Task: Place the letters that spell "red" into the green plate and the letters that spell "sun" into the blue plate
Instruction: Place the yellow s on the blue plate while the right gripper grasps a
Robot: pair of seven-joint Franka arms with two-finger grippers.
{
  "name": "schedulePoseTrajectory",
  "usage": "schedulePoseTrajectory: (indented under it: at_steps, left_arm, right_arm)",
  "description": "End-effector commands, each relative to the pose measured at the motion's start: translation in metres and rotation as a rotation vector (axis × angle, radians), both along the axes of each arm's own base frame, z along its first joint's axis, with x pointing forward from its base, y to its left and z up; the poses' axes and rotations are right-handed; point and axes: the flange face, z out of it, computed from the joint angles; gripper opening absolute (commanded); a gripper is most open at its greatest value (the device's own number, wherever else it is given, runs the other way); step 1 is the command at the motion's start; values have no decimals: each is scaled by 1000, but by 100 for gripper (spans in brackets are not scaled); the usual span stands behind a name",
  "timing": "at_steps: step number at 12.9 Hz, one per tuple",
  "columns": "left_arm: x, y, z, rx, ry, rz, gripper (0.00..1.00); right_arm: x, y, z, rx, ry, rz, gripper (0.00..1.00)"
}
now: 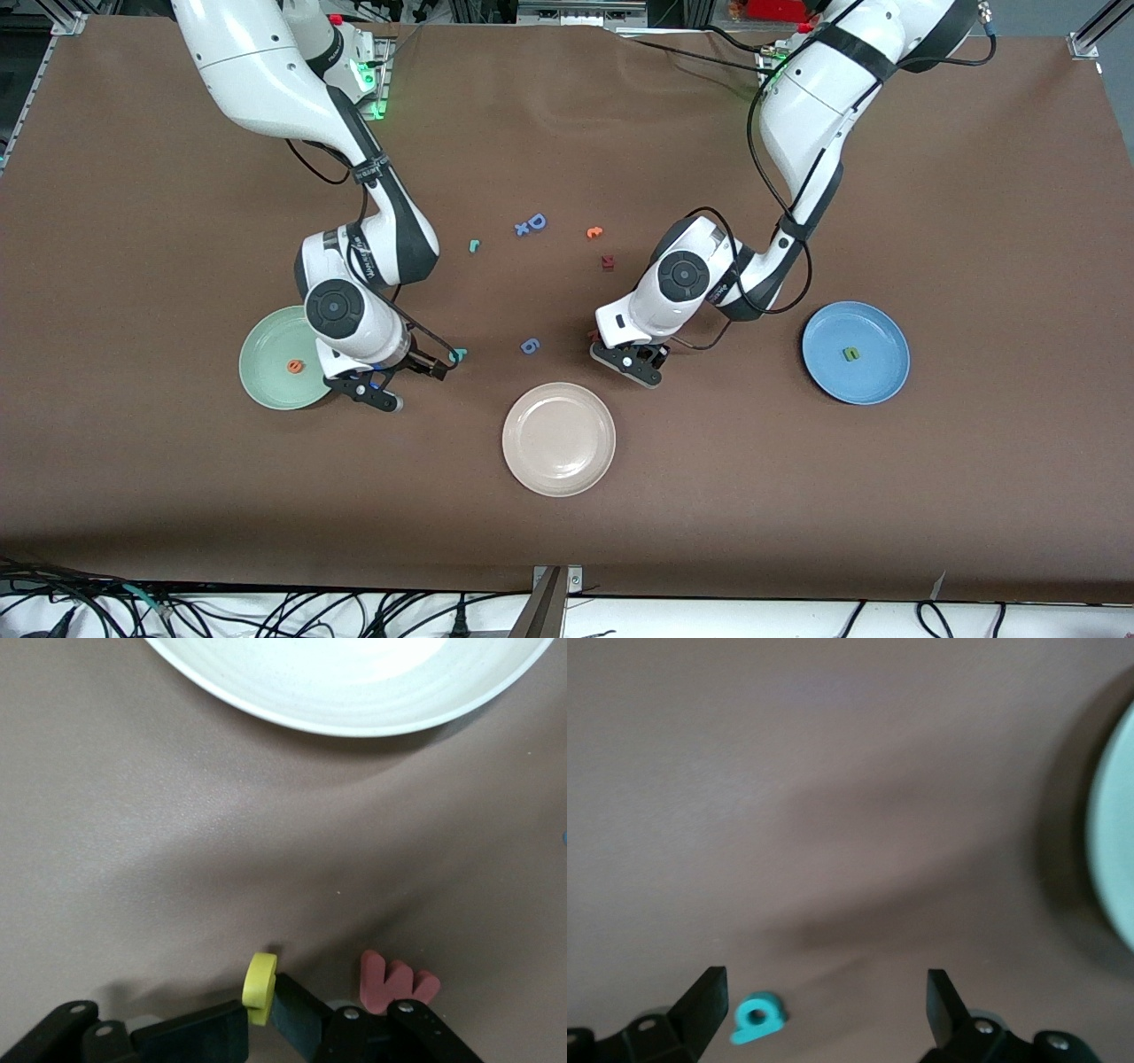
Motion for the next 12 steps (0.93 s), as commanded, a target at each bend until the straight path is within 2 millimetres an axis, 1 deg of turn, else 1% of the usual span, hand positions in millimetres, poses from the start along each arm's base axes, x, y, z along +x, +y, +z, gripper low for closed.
schedulePoseTrajectory:
  at_steps: [1, 4, 5, 7, 8, 9, 10, 12]
  left_arm:
    - [11, 12, 0, 3, -3, 28, 15]
    - [14, 15, 4, 2, -6, 34, 15]
    - [15, 17, 7, 7, -1, 36, 15]
    - [22, 25, 23, 8, -11, 46, 15]
    - [26, 31, 31, 16, -7, 50, 15]
    - [30, 38, 35, 16, -6, 61, 15]
    - [32, 41, 38, 15, -9, 66, 14]
    - [37, 49, 57, 23, -9, 76, 12]
  right_arm:
    - [3, 22, -11, 36, -32, -55, 99]
    - [-1, 39, -28, 56, -69, -67, 99]
    - [-2, 40, -31, 55, -67, -81, 99]
    - [-6, 47, -33, 55, -64, -73, 99]
    - [-8, 49, -34, 53, -60, -70, 96]
    - [-10, 51, -35, 50, -54, -65, 91]
    - [-11, 52, -36, 50, -53, -64, 86]
    - [-17, 56, -40, 44, -40, -55, 76]
